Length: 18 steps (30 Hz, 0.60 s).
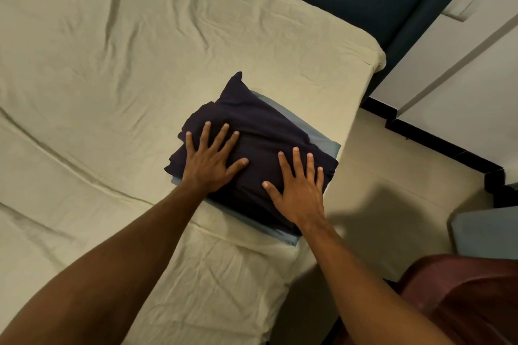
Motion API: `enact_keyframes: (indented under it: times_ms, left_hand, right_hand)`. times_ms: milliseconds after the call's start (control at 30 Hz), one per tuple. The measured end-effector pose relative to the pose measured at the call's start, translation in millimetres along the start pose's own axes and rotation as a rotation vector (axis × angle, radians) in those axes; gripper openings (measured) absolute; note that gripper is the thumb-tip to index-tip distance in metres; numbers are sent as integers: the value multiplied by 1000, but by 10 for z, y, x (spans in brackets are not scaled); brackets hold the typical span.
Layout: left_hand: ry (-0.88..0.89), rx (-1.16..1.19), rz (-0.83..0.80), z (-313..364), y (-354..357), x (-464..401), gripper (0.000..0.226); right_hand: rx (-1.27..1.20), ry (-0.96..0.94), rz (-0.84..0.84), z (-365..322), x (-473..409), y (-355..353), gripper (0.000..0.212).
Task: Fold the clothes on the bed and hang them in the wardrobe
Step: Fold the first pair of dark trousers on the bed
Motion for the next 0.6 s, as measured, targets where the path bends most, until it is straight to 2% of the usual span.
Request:
enact_keyframes:
  times_ms: [167, 433, 533, 600]
  left_hand:
    - [-91, 70, 0, -99, 4, -19, 85]
    - [-211, 138, -101, -303, -116, 199, 85]
    - [-218, 119, 5, -528, -207, 611, 83]
    - [-259, 119, 19, -733, -232, 995, 84]
  right_hand:
    - [-30, -1, 0, 9, 34, 18, 88]
    - [-52, 86, -34, -104, 173, -158, 89]
    - [-27, -34, 42, -359, 299, -215, 86]
    - [-14, -143, 60, -609, 403, -176, 84]
Point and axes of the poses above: each hand's wrist, its own x-axis away from the middle knuckle, its own y-axis out of the palm, z = x × y, the point moved 4 cm from there along -x, towards the middle knuckle, and after that the axes turned 9 degrees about -x, right-handed, at the moved point
